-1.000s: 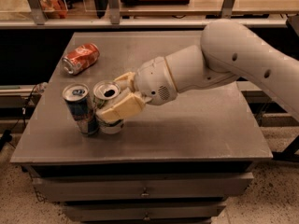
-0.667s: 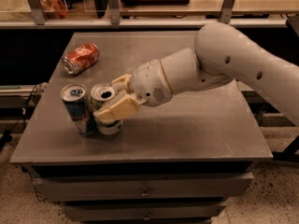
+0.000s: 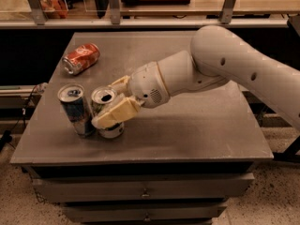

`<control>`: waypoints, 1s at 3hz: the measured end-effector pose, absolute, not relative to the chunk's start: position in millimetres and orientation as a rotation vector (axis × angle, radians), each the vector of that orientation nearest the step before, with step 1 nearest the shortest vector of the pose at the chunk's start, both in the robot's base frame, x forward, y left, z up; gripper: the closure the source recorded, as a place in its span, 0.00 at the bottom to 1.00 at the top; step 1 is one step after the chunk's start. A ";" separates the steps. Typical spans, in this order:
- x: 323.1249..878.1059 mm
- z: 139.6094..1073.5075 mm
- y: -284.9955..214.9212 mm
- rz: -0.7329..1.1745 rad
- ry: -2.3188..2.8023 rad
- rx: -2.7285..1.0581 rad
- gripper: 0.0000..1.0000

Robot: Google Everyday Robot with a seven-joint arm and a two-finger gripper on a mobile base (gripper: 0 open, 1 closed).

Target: Move 7up can near redbull can

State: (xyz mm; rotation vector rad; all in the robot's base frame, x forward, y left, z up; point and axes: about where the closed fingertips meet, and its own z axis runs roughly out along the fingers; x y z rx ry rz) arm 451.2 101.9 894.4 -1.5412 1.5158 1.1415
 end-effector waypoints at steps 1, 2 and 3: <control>462.7 896.6 93.2 1.113 1.528 -1.526 0.00; 488.3 903.6 54.5 1.026 1.549 -1.501 0.00; 525.1 922.2 -17.5 0.883 1.593 -1.439 0.00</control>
Offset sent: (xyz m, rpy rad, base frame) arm 0.0936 -0.1311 0.0336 -0.0542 -0.1516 -0.2135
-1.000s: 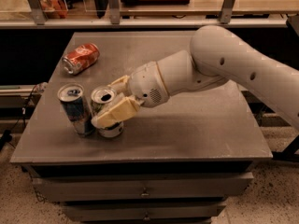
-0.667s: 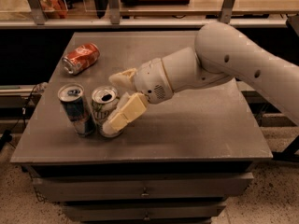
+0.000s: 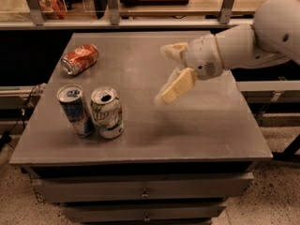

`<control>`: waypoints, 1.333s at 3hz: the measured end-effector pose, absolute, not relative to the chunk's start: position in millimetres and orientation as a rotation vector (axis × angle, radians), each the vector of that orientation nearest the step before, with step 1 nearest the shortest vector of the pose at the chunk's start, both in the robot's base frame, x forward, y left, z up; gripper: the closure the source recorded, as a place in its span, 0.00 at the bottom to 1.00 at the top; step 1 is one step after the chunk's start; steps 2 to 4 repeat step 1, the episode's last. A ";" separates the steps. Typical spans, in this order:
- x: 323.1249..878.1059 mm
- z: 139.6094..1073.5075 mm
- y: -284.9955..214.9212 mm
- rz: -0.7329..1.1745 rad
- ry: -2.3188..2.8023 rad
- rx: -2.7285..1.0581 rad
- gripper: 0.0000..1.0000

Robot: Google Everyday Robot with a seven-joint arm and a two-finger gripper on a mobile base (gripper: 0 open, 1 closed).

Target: Move 7up can near redbull can

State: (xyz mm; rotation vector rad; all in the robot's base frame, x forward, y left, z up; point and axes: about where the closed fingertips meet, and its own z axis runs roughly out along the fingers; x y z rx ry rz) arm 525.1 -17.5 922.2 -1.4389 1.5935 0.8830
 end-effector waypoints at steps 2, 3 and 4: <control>533.0 933.5 -27.5 0.851 1.587 -1.424 0.00; 533.0 933.5 -27.5 0.851 1.587 -1.424 0.00; 533.0 933.5 -27.5 0.851 1.587 -1.424 0.00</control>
Offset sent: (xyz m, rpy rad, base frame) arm 0.0000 0.0000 0.0000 0.0000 0.0000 0.0000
